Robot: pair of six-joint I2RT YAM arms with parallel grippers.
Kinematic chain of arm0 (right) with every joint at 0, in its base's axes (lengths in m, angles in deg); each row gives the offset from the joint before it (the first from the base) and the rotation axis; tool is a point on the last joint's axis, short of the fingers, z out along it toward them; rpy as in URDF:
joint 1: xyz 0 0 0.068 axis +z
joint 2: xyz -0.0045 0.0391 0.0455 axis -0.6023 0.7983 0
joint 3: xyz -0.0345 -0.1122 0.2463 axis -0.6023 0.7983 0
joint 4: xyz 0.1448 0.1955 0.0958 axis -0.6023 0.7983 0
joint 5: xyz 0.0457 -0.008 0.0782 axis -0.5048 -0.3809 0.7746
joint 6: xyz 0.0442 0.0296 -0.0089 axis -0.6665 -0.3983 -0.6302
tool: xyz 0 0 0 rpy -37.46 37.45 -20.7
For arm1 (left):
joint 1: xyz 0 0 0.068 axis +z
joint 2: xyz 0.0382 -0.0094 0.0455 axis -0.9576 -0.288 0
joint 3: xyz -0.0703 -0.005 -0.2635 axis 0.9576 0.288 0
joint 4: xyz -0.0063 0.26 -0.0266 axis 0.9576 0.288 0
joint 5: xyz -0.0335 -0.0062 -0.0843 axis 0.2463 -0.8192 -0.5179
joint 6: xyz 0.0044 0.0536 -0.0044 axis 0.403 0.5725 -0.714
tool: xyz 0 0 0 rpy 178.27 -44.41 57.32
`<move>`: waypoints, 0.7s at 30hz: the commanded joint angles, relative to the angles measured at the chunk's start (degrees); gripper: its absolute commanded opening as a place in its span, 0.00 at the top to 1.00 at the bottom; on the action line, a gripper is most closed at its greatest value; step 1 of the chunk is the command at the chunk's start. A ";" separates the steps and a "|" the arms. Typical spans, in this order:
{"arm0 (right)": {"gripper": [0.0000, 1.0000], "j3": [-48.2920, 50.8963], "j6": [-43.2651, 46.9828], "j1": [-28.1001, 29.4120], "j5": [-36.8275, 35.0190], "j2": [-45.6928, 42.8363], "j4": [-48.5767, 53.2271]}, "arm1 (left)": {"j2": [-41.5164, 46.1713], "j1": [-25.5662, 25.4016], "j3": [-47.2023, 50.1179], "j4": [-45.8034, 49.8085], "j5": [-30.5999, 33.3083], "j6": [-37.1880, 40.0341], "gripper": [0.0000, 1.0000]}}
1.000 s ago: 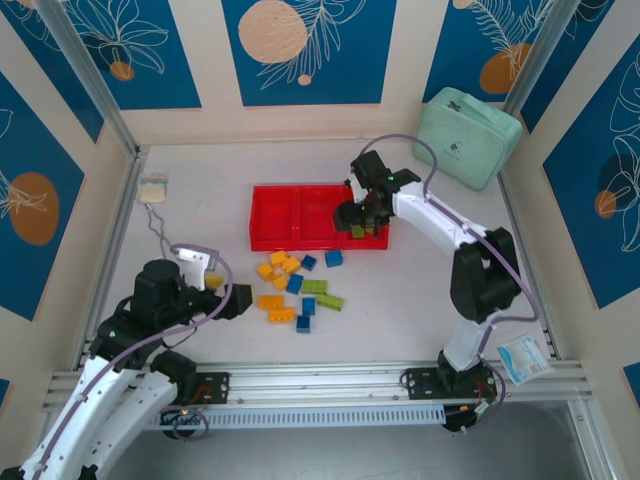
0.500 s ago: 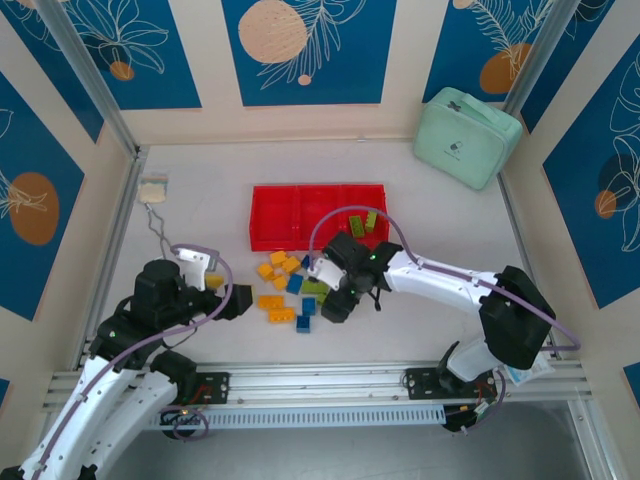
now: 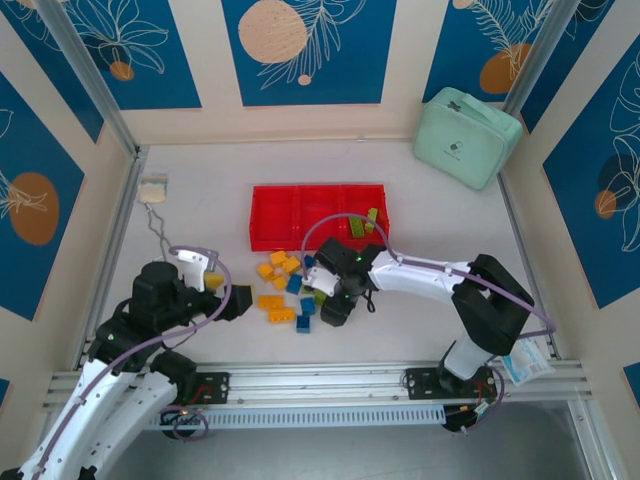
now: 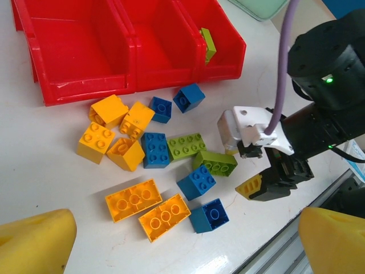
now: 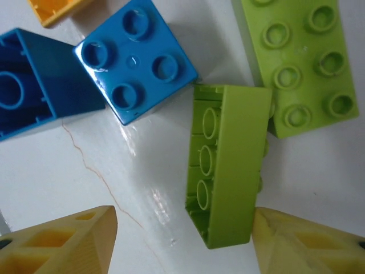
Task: Sort the legos into containers by color
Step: Pick up the lego from the bottom-center of the table.
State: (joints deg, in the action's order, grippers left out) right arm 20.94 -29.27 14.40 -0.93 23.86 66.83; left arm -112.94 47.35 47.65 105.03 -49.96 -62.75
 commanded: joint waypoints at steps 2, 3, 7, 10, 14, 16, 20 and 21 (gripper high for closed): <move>0.40 -2.10 -0.86 0.94 1.16 3.12 2.10 | 0.55 -0.72 0.42 -1.06 -1.55 -0.37 0.00; 0.41 -2.49 -0.94 0.92 0.59 3.87 2.37 | 0.45 -0.67 0.49 -1.08 -1.70 -0.36 0.01; 0.47 -3.55 -1.49 0.68 -2.28 6.89 2.77 | 0.53 -0.81 0.49 -1.26 -2.18 -0.26 0.01; 0.47 -4.44 -2.63 0.23 -3.59 8.15 3.30 | 0.61 -0.88 0.49 -1.17 -1.93 -0.27 0.01; 0.47 -4.75 -4.17 0.02 -3.10 8.15 1.87 | 0.66 -0.95 0.49 -1.09 -1.85 -0.26 0.01; 0.50 -4.75 -4.62 -0.03 -2.41 8.06 0.83 | 0.79 -1.07 0.40 -0.99 -1.52 -0.21 0.01; 0.57 -4.92 -5.06 0.30 -1.63 8.19 0.45 | 1.08 -1.23 0.53 -0.99 -0.96 -0.42 0.01; 0.60 -4.92 -5.36 0.47 -1.50 8.04 0.81 | 1.01 -1.20 0.51 -1.06 -0.88 -0.50 0.01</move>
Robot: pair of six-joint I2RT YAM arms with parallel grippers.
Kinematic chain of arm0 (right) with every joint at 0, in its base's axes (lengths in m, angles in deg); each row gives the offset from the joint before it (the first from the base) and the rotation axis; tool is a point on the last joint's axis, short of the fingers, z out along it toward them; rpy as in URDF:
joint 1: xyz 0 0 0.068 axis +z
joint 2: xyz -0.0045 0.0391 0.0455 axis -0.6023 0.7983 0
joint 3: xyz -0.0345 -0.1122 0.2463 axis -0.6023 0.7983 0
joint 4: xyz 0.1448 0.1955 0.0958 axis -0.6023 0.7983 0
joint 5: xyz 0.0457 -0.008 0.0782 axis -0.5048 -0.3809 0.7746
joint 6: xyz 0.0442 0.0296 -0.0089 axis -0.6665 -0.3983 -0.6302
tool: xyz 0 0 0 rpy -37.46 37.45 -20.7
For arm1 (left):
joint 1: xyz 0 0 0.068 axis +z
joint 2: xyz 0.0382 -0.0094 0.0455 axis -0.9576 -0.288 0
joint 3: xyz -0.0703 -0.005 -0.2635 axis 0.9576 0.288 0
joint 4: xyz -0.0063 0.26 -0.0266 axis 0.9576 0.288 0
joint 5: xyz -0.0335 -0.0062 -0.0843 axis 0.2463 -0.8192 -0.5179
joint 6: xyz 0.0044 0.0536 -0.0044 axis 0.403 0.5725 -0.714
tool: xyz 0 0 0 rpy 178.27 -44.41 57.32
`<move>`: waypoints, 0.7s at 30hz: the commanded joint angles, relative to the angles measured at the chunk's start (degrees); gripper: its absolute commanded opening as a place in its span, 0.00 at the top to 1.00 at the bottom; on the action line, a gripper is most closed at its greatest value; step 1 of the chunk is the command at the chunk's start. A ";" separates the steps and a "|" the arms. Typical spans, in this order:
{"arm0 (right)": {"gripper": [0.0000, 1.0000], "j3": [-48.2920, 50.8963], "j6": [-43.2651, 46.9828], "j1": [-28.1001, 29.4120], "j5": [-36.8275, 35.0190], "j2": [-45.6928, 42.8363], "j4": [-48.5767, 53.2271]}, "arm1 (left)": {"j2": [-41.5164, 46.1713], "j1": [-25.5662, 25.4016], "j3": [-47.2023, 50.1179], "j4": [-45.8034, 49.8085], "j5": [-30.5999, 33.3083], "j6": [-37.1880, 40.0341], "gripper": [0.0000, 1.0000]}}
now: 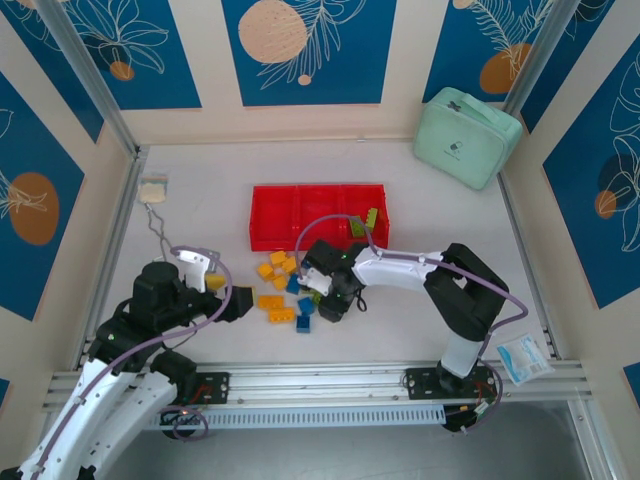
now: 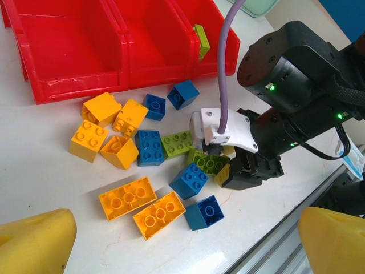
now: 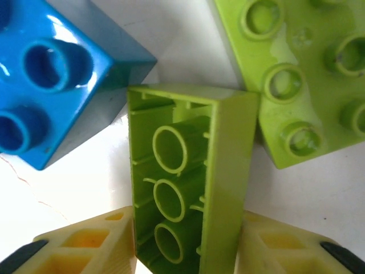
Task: Sort the legos into containers by color
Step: Pick up the lego from the bottom-center of the table.
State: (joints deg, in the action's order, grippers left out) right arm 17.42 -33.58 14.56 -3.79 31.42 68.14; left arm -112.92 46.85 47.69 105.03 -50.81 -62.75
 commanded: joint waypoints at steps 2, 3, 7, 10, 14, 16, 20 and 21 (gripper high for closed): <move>0.64 -0.81 -1.34 0.81 1.12 -0.21 -0.25 | 0.82 -0.74 0.48 -0.99 -0.10 -0.46 0.00; 0.67 -0.22 -1.60 1.11 0.62 -0.81 -0.49 | 0.79 -0.74 0.36 -0.99 -0.16 -0.46 0.01; 0.75 1.25 -3.58 1.82 0.06 -3.94 0.21 | 1.10 -0.73 0.38 -0.99 0.15 -0.46 0.01; 0.77 2.17 -5.53 2.63 -0.38 -7.33 0.88 | 1.41 -0.74 0.44 -0.99 0.26 -0.46 0.01; 0.79 2.46 -7.74 2.42 -1.55 -12.22 2.87 | 1.55 -0.68 0.43 -1.02 0.34 -0.46 0.00; 0.80 2.38 -8.84 1.73 -2.92 -14.96 3.73 | 1.52 -0.74 0.48 -0.99 0.42 -0.46 0.01; 0.82 1.49 -12.05 -3.62 -3.33 -20.86 4.11 | 1.62 -0.74 0.47 -1.08 0.08 -0.46 0.01; 0.82 1.05 -12.85 -5.81 -3.08 -21.77 3.90 | 1.63 -0.70 0.56 -1.17 -0.14 -0.39 0.01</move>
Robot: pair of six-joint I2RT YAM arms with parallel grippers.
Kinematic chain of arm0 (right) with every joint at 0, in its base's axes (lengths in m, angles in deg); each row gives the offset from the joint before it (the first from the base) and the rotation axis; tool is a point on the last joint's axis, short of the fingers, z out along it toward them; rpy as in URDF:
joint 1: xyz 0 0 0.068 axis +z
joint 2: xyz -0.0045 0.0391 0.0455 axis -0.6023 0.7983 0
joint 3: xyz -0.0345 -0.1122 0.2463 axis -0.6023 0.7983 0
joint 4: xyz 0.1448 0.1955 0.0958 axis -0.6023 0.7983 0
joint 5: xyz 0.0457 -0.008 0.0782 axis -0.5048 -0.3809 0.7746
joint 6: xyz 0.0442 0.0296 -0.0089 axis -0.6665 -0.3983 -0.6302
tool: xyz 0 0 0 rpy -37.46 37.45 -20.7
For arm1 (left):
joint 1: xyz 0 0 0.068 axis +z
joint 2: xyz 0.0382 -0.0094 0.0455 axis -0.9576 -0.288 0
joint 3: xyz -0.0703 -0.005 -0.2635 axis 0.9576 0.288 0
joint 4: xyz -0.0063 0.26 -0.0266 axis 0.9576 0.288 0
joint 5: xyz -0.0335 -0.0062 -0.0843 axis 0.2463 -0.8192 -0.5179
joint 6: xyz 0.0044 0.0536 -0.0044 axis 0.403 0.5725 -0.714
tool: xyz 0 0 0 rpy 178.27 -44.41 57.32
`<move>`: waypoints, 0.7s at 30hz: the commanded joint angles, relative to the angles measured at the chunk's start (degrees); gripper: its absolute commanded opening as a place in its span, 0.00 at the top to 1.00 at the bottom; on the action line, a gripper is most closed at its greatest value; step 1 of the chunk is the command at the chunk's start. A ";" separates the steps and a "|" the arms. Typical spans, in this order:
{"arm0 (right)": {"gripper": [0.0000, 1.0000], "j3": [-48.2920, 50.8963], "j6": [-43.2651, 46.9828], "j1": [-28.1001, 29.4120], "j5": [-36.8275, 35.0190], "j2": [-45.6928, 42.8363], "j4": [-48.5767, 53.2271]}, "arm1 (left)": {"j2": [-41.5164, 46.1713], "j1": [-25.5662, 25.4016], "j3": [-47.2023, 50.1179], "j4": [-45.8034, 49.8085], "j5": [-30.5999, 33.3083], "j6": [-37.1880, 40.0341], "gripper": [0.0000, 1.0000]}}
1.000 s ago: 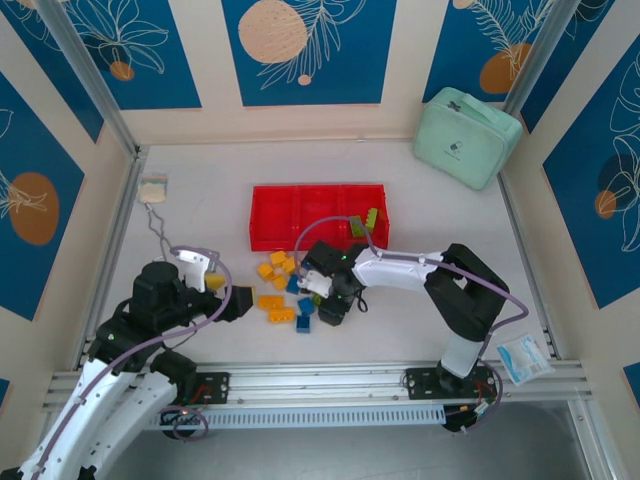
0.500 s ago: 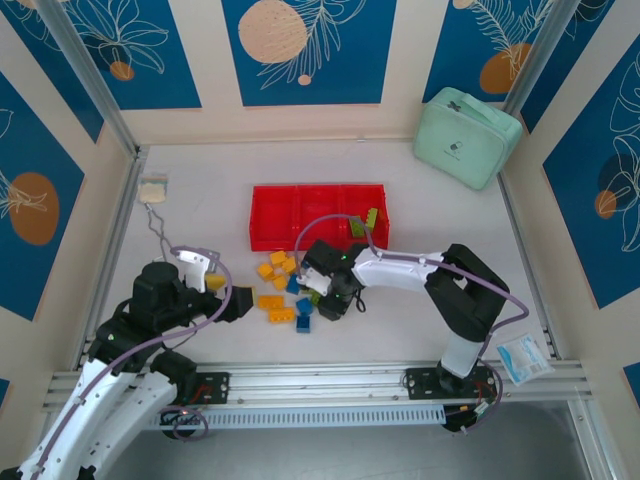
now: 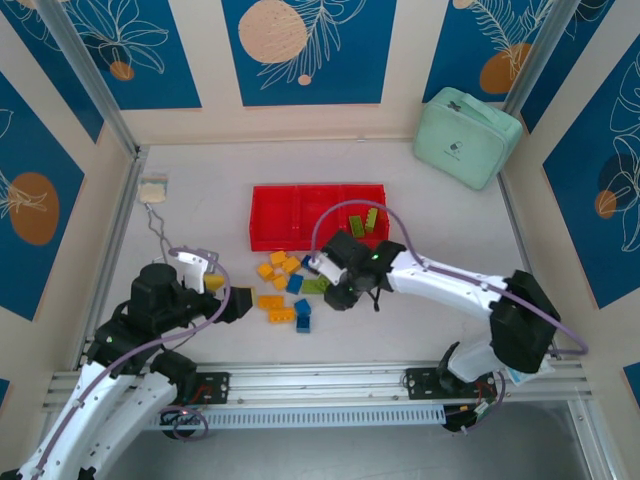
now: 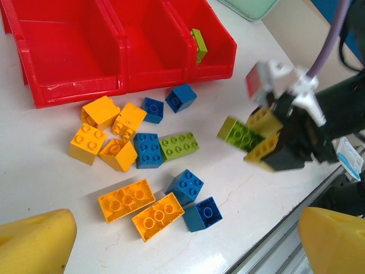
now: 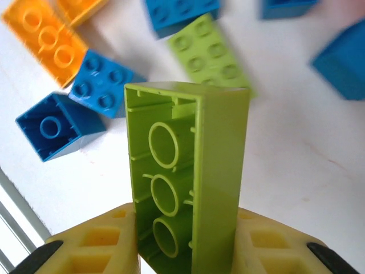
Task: Sort the legos into containers by color
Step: Pick up the lego from the bottom-center of the table, then place the lego in the container.
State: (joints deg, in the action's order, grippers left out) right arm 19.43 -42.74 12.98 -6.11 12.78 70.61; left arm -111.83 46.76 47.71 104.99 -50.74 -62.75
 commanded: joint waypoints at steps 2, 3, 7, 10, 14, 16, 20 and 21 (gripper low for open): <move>0.82 -2.26 -5.43 -9.19 -0.71 -4.31 0.19 | 0.42 -0.66 0.69 -1.45 -1.31 -0.37 0.01; 0.82 -2.88 -5.92 -11.20 -0.69 -4.56 -0.79 | 0.32 -0.66 0.75 -1.61 -1.77 -0.30 0.01; 0.81 -7.79 -7.99 -18.68 -0.83 -0.25 -3.08 | -0.67 -0.65 0.64 -1.65 -2.44 -0.37 0.01; 0.81 -13.29 -9.62 -23.64 2.74 6.60 -2.81 | -1.17 -0.66 0.63 -1.57 -2.53 -0.41 0.01; 0.80 -20.62 -8.75 -27.17 6.83 15.88 -1.91 | -0.87 -0.74 0.59 -1.39 -1.77 -0.45 0.01; 0.79 -24.06 -8.45 -28.24 7.69 19.24 -0.37 | -0.66 -0.69 0.66 -1.48 -1.51 -0.46 0.01; 0.77 -28.96 -9.67 -30.21 9.76 23.76 1.20 | -0.75 -0.74 0.68 -1.55 -1.71 -0.34 0.01; 0.76 -29.78 -10.08 -30.69 10.20 24.62 1.62 | -0.74 -0.70 0.64 -1.54 -1.80 -0.37 0.01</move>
State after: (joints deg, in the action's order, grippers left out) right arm -7.02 -51.26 -16.70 0.06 36.43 69.63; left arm -113.05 46.72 47.91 104.68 -51.64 -62.75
